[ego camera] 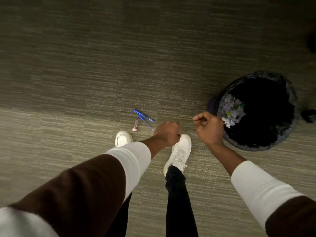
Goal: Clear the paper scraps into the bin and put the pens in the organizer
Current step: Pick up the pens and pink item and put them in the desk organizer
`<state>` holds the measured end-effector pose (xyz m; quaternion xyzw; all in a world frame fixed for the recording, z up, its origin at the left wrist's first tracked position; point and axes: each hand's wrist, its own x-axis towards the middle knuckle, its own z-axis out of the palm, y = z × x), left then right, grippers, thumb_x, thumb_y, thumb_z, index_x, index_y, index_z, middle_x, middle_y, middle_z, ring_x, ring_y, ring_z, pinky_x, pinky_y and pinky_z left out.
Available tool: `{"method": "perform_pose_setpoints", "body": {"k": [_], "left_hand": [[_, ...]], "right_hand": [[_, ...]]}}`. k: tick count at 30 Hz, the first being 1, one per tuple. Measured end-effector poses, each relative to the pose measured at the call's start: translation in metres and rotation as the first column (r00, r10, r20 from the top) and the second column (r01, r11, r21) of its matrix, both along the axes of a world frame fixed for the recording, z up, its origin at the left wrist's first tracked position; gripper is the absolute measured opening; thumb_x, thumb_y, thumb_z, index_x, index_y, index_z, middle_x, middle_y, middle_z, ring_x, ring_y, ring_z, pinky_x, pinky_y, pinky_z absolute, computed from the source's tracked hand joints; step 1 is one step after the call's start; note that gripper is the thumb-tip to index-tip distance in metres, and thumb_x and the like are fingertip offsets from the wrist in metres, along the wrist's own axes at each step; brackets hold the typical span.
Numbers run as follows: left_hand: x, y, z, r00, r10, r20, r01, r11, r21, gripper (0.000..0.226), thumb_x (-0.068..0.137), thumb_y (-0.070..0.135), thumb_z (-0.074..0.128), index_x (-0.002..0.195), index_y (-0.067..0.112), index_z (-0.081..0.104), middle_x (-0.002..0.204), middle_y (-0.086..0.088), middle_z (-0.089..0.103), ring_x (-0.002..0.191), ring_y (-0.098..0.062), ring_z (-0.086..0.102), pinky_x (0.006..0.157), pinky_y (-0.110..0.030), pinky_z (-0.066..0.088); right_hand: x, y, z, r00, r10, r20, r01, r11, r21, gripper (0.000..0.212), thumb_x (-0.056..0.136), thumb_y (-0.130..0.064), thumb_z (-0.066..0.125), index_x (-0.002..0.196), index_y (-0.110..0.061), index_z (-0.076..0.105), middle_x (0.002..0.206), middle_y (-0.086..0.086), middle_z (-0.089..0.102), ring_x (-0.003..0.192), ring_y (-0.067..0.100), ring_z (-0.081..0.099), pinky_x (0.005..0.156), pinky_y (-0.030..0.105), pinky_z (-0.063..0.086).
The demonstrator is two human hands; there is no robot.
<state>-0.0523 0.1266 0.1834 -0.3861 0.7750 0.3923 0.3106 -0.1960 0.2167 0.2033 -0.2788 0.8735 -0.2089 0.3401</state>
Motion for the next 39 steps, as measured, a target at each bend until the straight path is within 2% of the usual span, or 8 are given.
{"method": "perform_pose_setpoints", "body": {"k": [6, 13, 18, 22, 24, 27, 33, 39], "left_hand": [[0.101, -0.037, -0.04, 0.985, 0.084, 0.154, -0.086, 0.996, 0.005, 0.035, 0.094, 0.036, 0.064, 0.121, 0.014, 0.067, 0.129, -0.013, 0.069, 0.123, -0.036, 0.066, 0.101, -0.045, 0.057], [0.175, -0.077, -0.101, 0.953, 0.192, 0.236, -0.181, 0.981, -0.069, 0.037, 0.087, 0.031, 0.071, 0.122, 0.017, 0.069, 0.123, -0.012, 0.072, 0.115, -0.035, 0.071, 0.092, -0.04, 0.058], [0.2, -0.09, -0.153, 0.942, 0.24, 0.235, -0.232, 0.971, -0.06, 0.034, 0.089, 0.038, 0.071, 0.116, 0.018, 0.07, 0.122, -0.012, 0.072, 0.116, -0.036, 0.07, 0.092, -0.041, 0.057], [0.204, -0.091, -0.202, 0.942, 0.246, 0.229, -0.233, 0.969, -0.083, 0.033, 0.09, 0.036, 0.069, 0.117, 0.017, 0.07, 0.119, -0.011, 0.073, 0.108, -0.033, 0.071, 0.079, -0.038, 0.052], [0.201, -0.09, -0.224, 0.94, 0.275, 0.203, -0.261, 0.961, -0.094, 0.033, 0.091, 0.043, 0.07, 0.114, 0.019, 0.071, 0.114, -0.008, 0.074, 0.098, -0.03, 0.069, 0.075, -0.035, 0.05], [0.198, -0.087, -0.25, 0.944, 0.29, 0.159, -0.274, 0.955, -0.117, 0.04, 0.087, 0.051, 0.074, 0.121, 0.029, 0.07, 0.112, -0.003, 0.075, 0.104, -0.028, 0.072, 0.088, -0.04, 0.06], [0.197, -0.077, -0.266, 0.938, 0.3, 0.172, -0.264, 0.942, -0.208, 0.022, 0.085, 0.037, 0.079, 0.096, 0.025, 0.065, 0.09, -0.003, 0.058, 0.085, -0.024, 0.051, 0.078, -0.039, 0.051], [0.216, -0.087, -0.252, 0.909, 0.413, 0.06, -0.404, 0.906, -0.129, 0.027, 0.084, 0.043, 0.078, 0.099, 0.022, 0.07, 0.091, 0.0, 0.07, 0.077, -0.02, 0.061, 0.068, -0.03, 0.049]], "right_hand": [[0.054, -0.029, -0.032, 0.966, 0.242, 0.088, -0.252, 0.957, 0.143, 0.017, 0.084, -0.004, 0.07, 0.087, -0.02, 0.075, 0.086, -0.005, 0.078, 0.077, 0.014, 0.071, 0.073, 0.028, 0.058], [0.112, -0.074, -0.097, 0.825, 0.494, 0.275, -0.562, 0.763, 0.319, 0.01, 0.087, -0.015, 0.071, 0.091, -0.021, 0.077, 0.103, 0.0, 0.079, 0.099, 0.022, 0.074, 0.092, 0.037, 0.059], [0.154, -0.094, -0.159, 0.765, 0.605, 0.222, -0.641, 0.678, 0.36, 0.006, 0.087, -0.019, 0.073, 0.091, -0.023, 0.074, 0.107, 0.003, 0.078, 0.103, 0.027, 0.072, 0.09, 0.032, 0.058], [0.181, -0.105, -0.214, 0.698, 0.712, 0.074, -0.679, 0.625, 0.386, 0.02, 0.091, -0.018, 0.07, 0.111, -0.017, 0.073, 0.104, 0.012, 0.077, 0.095, 0.034, 0.074, 0.08, 0.036, 0.059], [0.191, -0.109, -0.239, 0.662, 0.748, -0.036, -0.686, 0.625, 0.372, 0.024, 0.095, -0.017, 0.064, 0.118, -0.014, 0.069, 0.101, 0.013, 0.076, 0.088, 0.033, 0.075, 0.073, 0.036, 0.058], [0.2, -0.113, -0.266, 0.621, 0.771, -0.142, -0.696, 0.625, 0.353, 0.033, 0.095, -0.023, 0.066, 0.126, -0.014, 0.062, 0.104, 0.012, 0.072, 0.088, 0.033, 0.073, 0.069, 0.035, 0.055], [0.206, -0.116, -0.284, 0.603, 0.782, -0.159, -0.707, 0.616, 0.348, 0.038, 0.1, -0.017, 0.057, 0.138, -0.012, 0.05, 0.115, 0.014, 0.069, 0.096, 0.035, 0.071, 0.074, 0.042, 0.057], [0.203, -0.122, -0.26, 0.728, 0.677, -0.109, -0.63, 0.723, 0.284, 0.037, 0.091, -0.021, 0.066, 0.126, -0.012, 0.059, 0.115, 0.015, 0.064, 0.099, 0.035, 0.068, 0.077, 0.04, 0.056]]}}
